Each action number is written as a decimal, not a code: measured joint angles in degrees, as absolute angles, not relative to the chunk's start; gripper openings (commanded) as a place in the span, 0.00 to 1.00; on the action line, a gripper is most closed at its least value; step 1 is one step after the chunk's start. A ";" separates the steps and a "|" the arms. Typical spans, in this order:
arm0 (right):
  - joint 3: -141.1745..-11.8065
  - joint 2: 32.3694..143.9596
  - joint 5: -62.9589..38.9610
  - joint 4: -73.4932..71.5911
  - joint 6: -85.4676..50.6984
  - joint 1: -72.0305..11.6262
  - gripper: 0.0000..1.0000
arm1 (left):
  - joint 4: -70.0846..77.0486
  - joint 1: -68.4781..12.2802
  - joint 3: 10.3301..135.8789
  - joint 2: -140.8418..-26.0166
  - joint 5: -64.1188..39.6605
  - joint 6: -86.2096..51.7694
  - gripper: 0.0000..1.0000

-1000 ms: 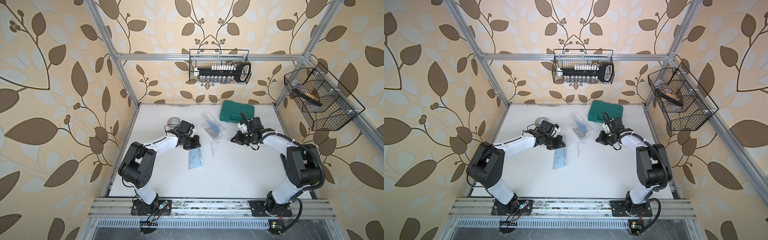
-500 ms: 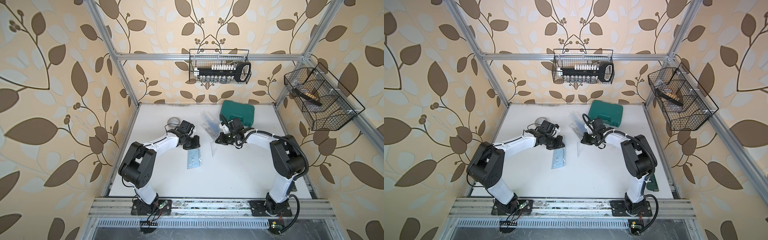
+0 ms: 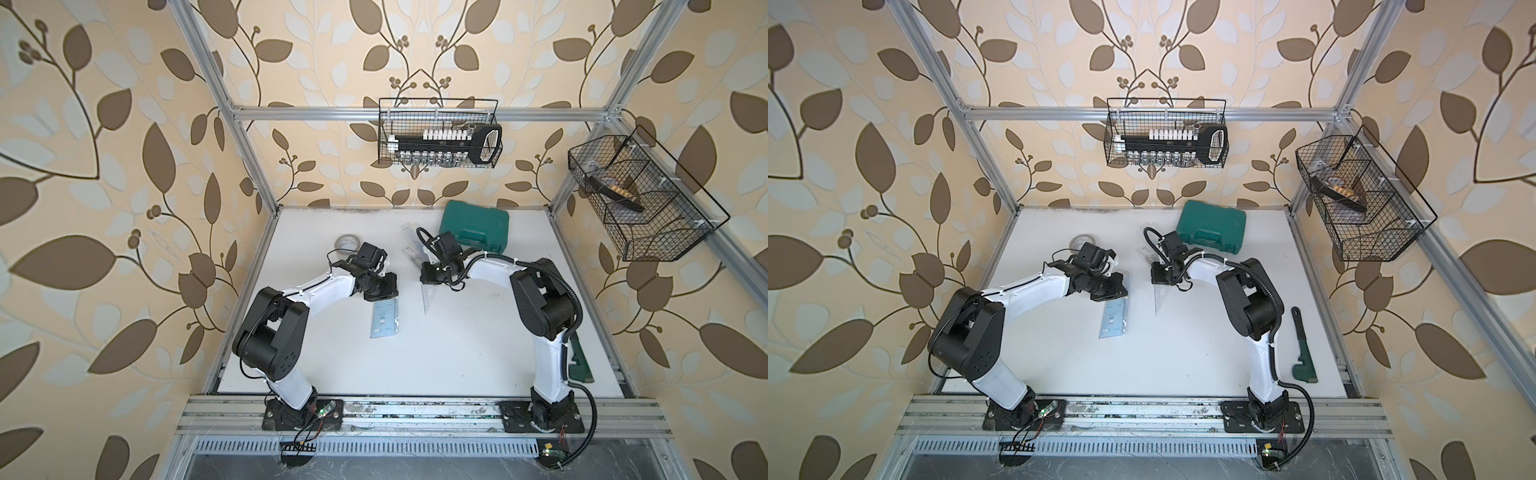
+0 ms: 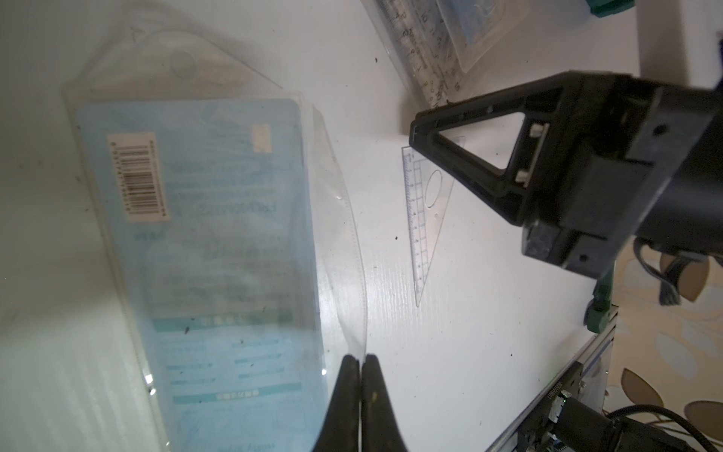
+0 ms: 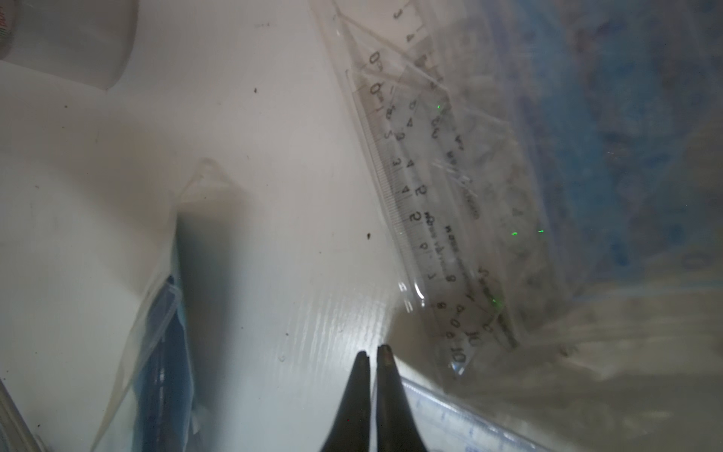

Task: Open the ruler set and take out the ruler
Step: Adjust the ruler at the center of the board.

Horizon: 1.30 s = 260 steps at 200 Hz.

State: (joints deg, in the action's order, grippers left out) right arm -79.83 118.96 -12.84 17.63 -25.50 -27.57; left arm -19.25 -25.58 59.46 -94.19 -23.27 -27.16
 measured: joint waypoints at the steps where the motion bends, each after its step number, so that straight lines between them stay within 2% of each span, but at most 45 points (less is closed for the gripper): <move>1: -79.85 119.00 -12.73 17.67 -25.45 -27.57 0.07 | -19.25 -25.58 59.46 -94.19 -23.27 -27.14 0.00; 82: -78.96 118.87 -11.09 18.98 -23.75 -27.59 0.07 | -18.98 -25.58 58.70 -93.67 -22.87 -27.14 0.00; 146: -71.61 113.27 -11.14 19.42 -22.72 -27.59 0.07 | -18.85 -25.58 58.26 -92.71 -22.24 -27.11 0.00; 195: -70.83 111.28 -10.92 22.02 -22.00 -27.64 0.07 | -18.85 -25.58 58.24 -92.71 -22.24 -26.96 0.00; 260: -70.91 100.01 -17.12 19.40 -22.33 -31.33 0.04 | -18.68 -25.58 57.74 -91.50 -22.44 -26.02 0.00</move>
State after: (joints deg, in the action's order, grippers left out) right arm -70.91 100.01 -17.12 19.40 -22.33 -31.33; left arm -18.68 -25.58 57.74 -91.50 -22.44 -26.02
